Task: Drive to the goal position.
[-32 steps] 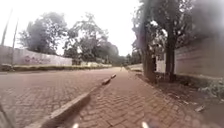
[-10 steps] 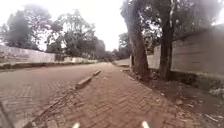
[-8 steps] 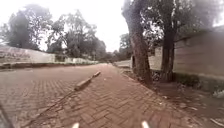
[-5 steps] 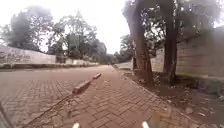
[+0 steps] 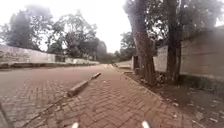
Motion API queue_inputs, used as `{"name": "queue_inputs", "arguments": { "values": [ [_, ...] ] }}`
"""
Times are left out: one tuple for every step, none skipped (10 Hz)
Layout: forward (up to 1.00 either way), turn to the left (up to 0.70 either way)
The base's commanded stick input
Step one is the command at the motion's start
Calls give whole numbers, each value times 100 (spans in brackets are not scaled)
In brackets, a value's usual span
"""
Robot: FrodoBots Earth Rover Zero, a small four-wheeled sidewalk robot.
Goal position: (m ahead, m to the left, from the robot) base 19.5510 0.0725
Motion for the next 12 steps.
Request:
{"name": "queue_inputs", "arguments": {
  "values": [
    [50,0],
    [50,0],
    [50,0],
    [50,0],
    [50,0],
    [50,0],
    [50,0],
    [50,3],
    [50,8],
    [50,0],
    [50,0],
    [50,0]
  ]
}}
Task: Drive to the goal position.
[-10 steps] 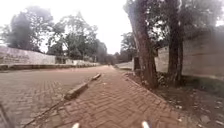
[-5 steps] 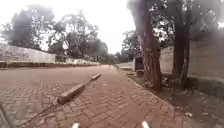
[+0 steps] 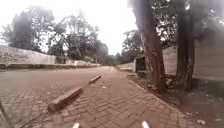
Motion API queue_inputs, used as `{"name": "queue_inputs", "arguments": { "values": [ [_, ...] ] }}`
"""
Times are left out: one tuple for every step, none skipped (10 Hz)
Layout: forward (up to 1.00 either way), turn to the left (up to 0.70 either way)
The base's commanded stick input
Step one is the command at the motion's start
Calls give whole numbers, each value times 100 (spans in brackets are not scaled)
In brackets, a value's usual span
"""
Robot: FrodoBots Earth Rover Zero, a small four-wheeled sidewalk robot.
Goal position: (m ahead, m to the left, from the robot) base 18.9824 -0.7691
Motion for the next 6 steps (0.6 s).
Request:
{"name": "queue_inputs", "arguments": {
  "values": [
    [50,4],
    [50,9],
    [50,8],
    [50,3],
    [50,1],
    [50,6]
  ]
}}
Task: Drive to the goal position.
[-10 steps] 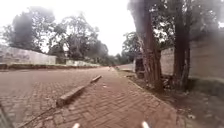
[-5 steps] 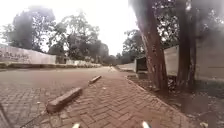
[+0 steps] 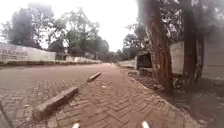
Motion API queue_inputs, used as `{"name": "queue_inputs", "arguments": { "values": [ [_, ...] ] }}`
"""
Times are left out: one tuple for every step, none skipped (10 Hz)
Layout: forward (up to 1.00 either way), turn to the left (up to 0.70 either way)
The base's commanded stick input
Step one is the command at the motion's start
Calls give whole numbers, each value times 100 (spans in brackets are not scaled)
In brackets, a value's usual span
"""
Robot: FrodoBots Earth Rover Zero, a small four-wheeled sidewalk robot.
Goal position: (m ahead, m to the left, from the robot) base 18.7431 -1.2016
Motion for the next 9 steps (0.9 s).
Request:
{"name": "queue_inputs", "arguments": {
  "values": [
    [50,11],
    [50,2],
    [50,4],
    [50,0],
    [50,0],
    [50,0],
    [50,0],
    [50,0],
    [50,0]
  ]
}}
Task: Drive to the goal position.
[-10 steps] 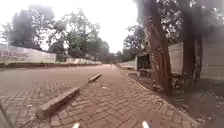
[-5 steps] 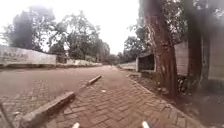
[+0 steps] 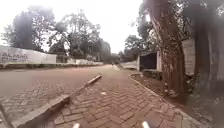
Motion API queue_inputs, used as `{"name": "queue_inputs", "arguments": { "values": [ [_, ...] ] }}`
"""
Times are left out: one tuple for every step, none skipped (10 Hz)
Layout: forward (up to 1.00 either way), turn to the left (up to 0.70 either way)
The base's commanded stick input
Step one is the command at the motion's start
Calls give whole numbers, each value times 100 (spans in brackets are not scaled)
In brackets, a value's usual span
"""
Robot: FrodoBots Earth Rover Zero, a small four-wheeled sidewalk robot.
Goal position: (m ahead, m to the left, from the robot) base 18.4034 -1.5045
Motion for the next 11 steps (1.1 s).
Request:
{"name": "queue_inputs", "arguments": {
  "values": [
    [50,0],
    [50,2],
    [50,3],
    [50,16],
    [50,10],
    [50,18],
    [50,12],
    [50,7],
    [50,9],
    [50,6],
    [50,0]
  ]
}}
